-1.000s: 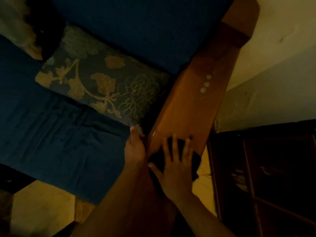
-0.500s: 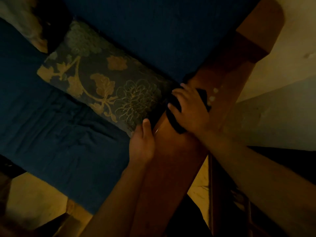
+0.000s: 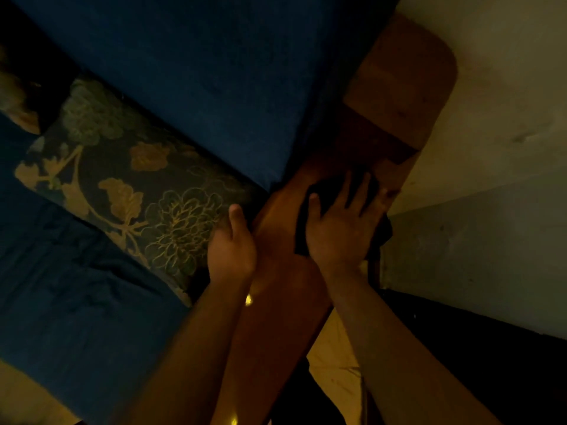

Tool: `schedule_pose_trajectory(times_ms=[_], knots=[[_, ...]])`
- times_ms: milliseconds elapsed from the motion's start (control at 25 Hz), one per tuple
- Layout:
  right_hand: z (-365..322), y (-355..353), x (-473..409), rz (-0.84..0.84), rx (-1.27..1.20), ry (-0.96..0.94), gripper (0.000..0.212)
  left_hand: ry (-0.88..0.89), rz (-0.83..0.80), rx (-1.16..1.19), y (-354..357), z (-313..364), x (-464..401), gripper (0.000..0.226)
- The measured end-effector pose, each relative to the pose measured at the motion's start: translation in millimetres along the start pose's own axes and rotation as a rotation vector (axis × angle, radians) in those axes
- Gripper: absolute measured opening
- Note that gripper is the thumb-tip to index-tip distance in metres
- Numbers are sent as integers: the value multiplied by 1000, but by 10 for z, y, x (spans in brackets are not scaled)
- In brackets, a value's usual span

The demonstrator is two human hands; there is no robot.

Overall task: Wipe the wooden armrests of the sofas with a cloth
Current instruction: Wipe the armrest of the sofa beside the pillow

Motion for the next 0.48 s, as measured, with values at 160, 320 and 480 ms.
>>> schedule_pose_trajectory(times_ms=[160, 320, 480], knots=[[-173, 179, 591, -174, -29, -762, 73, -92, 70, 51, -28, 8, 32, 56], [751, -12, 393, -153, -90, -583, 75, 231, 19, -438, 15, 41, 196, 41], [728, -124, -665, -70, -474, -24, 95, 587, -32, -837, 313, 266, 407, 41]])
Point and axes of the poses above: each hand's wrist, its own x-axis away from the middle knuckle, its own y-axis out of the palm, z = x × y, the point moved 3 cm from there along -x, towards the middle knuckle, and after that the axes turned 4 degrees about -x, right-handed, at the moved point
